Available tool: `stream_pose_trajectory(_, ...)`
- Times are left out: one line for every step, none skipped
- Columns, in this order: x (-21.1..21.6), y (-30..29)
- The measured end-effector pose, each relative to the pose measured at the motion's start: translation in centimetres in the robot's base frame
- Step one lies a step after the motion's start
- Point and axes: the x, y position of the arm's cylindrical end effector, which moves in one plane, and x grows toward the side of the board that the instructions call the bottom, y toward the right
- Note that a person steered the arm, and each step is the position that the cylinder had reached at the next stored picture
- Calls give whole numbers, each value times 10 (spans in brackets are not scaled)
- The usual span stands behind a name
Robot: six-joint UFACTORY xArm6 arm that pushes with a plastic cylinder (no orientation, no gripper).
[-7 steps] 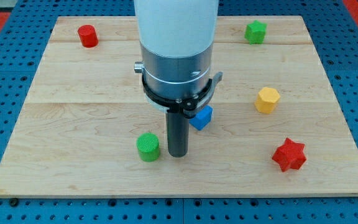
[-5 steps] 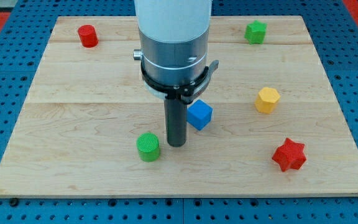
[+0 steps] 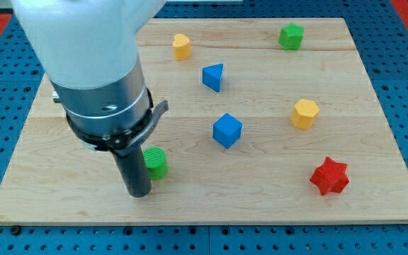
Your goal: Move the green circle to the left center
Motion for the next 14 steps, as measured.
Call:
stream_pose_trajectory(-13, 31)
stream_pose_trajectory(-27, 12)
stream_pose_trajectory(-42, 15)
stream_pose_trajectory(-69, 26)
stream_pose_trajectory(-57, -58)
stream_pose_trajectory(-35, -82)
stream_pose_trajectory(-44, -98)
stream_pose_trajectory(-50, -90)
stream_pose_trajectory(-49, -58)
stream_pose_trajectory(-60, -46)
stream_pose_trajectory(-74, -43)
stream_pose_trajectory(-72, -49)
stream_pose_trajectory(-59, -106)
stream_pose_trajectory(-83, -116)
